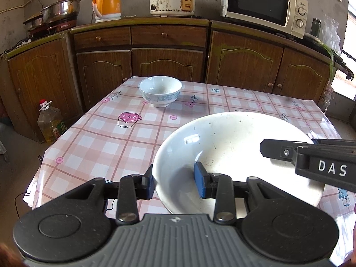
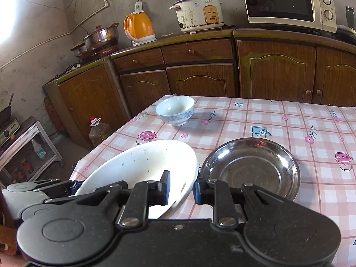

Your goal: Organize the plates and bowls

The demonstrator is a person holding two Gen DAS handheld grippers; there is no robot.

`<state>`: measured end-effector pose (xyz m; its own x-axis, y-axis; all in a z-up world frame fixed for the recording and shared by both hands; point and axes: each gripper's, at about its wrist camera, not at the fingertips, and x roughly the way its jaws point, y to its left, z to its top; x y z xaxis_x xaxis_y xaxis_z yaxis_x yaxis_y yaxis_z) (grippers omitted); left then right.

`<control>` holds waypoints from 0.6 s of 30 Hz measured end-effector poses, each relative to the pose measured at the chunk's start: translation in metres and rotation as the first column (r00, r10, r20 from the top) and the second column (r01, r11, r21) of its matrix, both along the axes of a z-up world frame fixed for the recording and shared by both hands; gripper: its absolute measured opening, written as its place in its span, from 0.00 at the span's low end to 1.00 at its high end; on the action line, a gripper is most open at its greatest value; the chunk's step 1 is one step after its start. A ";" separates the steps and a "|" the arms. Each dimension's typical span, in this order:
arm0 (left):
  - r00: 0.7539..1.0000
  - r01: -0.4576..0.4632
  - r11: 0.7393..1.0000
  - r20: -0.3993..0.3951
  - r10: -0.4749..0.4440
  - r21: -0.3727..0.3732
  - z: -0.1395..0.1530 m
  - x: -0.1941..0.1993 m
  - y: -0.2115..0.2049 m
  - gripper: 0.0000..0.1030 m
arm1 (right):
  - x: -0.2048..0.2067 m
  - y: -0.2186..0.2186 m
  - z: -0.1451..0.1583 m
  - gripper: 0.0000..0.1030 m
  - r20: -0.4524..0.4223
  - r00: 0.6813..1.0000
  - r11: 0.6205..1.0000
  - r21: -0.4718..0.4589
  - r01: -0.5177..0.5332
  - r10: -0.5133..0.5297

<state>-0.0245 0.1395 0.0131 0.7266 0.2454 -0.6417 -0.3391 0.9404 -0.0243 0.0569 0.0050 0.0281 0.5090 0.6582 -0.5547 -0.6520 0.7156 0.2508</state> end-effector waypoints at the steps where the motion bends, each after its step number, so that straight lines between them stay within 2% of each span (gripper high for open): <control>1: 1.000 0.000 1.000 -0.001 0.000 0.001 0.000 -0.001 -0.001 0.34 | 0.000 0.000 0.000 0.27 -0.002 1.000 1.000 0.001 0.001 -0.001; 18: 1.000 -0.001 1.000 -0.001 0.001 -0.004 -0.003 -0.010 -0.007 0.34 | -0.015 -0.011 -0.005 0.27 -0.006 1.000 1.000 0.009 -0.010 0.010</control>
<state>-0.0349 0.1324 0.0102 0.7258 0.2436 -0.6433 -0.3405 0.9398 -0.0283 0.0423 -0.0058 0.0234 0.4991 0.6682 -0.5518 -0.6574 0.7068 0.2612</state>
